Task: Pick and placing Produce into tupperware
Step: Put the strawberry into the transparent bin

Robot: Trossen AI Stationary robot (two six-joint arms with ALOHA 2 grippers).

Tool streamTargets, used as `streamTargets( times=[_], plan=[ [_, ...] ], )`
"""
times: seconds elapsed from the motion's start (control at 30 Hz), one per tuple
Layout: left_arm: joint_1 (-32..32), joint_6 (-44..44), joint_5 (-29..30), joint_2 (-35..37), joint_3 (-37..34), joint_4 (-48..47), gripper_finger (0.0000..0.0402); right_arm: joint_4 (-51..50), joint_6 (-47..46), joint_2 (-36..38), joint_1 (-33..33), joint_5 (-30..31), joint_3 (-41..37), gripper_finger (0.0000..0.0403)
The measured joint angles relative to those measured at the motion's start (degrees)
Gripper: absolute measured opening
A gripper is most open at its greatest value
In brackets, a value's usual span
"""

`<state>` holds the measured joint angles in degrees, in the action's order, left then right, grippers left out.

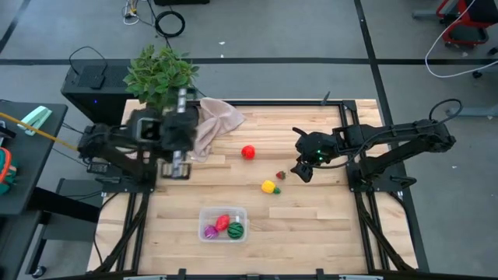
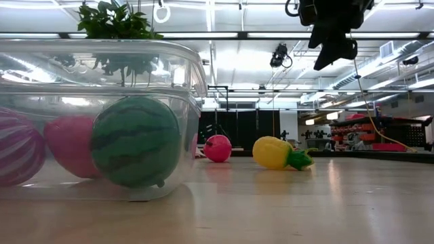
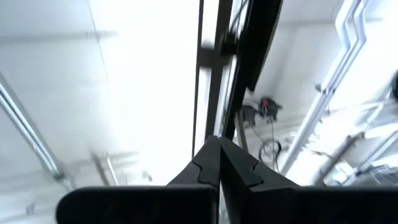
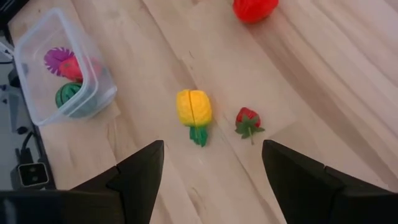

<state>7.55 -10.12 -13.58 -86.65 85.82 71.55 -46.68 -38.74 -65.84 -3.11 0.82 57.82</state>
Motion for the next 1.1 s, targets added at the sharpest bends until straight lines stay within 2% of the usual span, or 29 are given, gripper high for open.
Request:
streamTargets(
  times=[0.13,0.33,0.57,0.63,0.93,1.1],
  plan=[
    [-3.9,6.3,-1.1,-2.6,0.0,0.3,0.0004,-0.1,0.3,0.0,0.0,-0.9,0.0,0.0277],
    [-5.1,9.7,2.0,-9.0,0.0,18.5,0.0003,-0.5,0.0,0.0,0.0,-1.8,0.0,0.0277],
    [-4.8,8.1,2.9,-10.5,-0.9,18.4,0.0002,-1.0,-0.8,0.0,0.0,-3.2,0.0,0.0277],
    [-4.6,6.3,4.8,-10.2,-4.5,18.7,0.0002,-1.2,-1.3,0.0,0.0,-3.3,0.0,0.0277],
    [0.1,3.3,25.5,-4.0,-30.4,18.3,0.0001,-1.7,-1.7,0.0,0.0,-3.7,0.0,0.0277],
    [1.8,6.9,36.6,1.8,-46.0,18.5,0.0001,-1.7,-1.6,0.0,0.0,-3.7,0.0,0.0277]
  ],
)
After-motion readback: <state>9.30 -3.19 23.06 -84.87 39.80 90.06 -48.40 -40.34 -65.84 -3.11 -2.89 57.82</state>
